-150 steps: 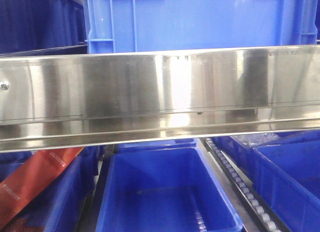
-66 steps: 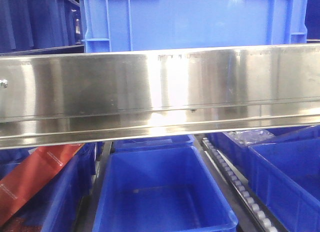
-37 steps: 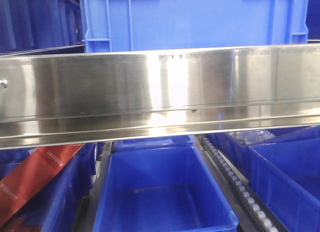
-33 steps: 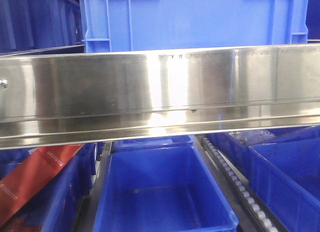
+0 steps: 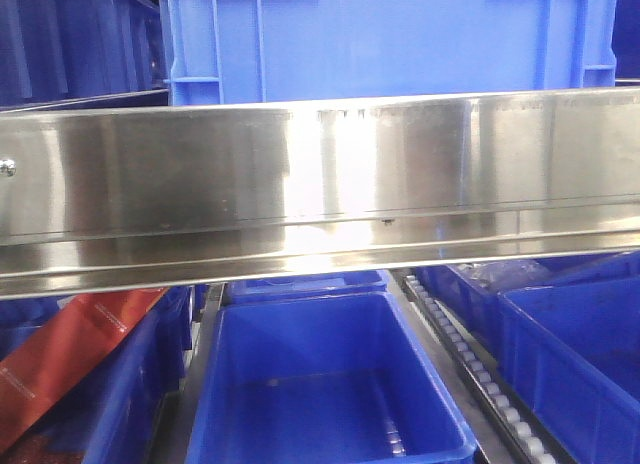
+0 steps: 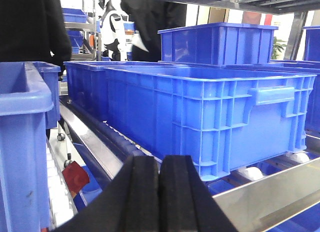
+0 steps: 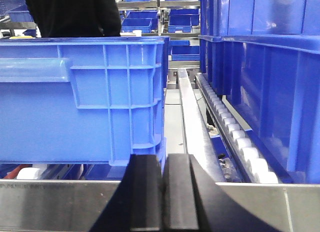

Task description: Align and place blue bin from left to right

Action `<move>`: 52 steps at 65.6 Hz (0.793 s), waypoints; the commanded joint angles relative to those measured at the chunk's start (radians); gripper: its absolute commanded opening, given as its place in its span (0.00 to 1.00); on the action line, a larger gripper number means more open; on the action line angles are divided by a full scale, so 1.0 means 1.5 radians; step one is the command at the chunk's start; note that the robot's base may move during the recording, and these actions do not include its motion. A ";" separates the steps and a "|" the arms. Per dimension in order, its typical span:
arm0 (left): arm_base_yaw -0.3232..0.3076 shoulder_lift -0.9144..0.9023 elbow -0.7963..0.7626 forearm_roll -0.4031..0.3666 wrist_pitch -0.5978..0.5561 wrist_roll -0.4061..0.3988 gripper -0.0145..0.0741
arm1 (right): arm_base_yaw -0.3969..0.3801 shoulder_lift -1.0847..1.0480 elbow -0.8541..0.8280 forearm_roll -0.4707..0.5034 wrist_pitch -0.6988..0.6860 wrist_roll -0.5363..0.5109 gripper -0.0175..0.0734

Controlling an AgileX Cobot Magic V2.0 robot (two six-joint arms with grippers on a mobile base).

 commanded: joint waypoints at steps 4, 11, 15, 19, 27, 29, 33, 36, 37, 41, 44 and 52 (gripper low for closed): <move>0.058 -0.004 0.019 -0.062 -0.023 0.013 0.04 | 0.000 -0.002 0.001 -0.004 -0.018 -0.006 0.01; 0.151 -0.004 0.060 -0.110 -0.078 0.093 0.04 | 0.000 -0.002 0.001 -0.004 -0.018 -0.006 0.01; 0.202 -0.004 0.091 -0.126 -0.123 0.125 0.04 | 0.000 -0.002 0.001 -0.004 -0.018 -0.006 0.01; 0.240 -0.004 0.132 -0.136 -0.165 0.131 0.04 | 0.000 -0.002 0.001 -0.004 -0.018 -0.006 0.01; 0.290 -0.004 0.227 -0.136 -0.257 0.141 0.04 | 0.000 -0.002 0.001 -0.004 -0.018 -0.006 0.01; 0.297 -0.004 0.247 -0.136 -0.275 0.141 0.04 | 0.000 -0.002 0.001 -0.004 -0.018 -0.006 0.01; 0.312 -0.004 0.287 -0.136 -0.309 0.141 0.04 | 0.000 -0.002 0.001 -0.004 -0.018 -0.006 0.01; 0.324 -0.004 0.323 -0.144 -0.334 0.141 0.04 | 0.000 -0.002 0.001 -0.004 -0.018 -0.006 0.01; 0.327 -0.004 0.326 -0.146 -0.339 0.141 0.04 | 0.000 -0.002 0.001 -0.004 -0.018 -0.006 0.01; 0.335 -0.004 0.326 -0.148 -0.309 0.141 0.04 | 0.000 -0.002 0.001 -0.004 -0.018 -0.006 0.01; 0.341 -0.004 0.326 -0.144 -0.290 0.141 0.04 | 0.000 -0.002 0.001 -0.004 -0.018 -0.006 0.01; 0.341 -0.004 0.326 -0.141 -0.266 0.141 0.04 | 0.000 -0.002 0.002 -0.004 -0.019 -0.006 0.01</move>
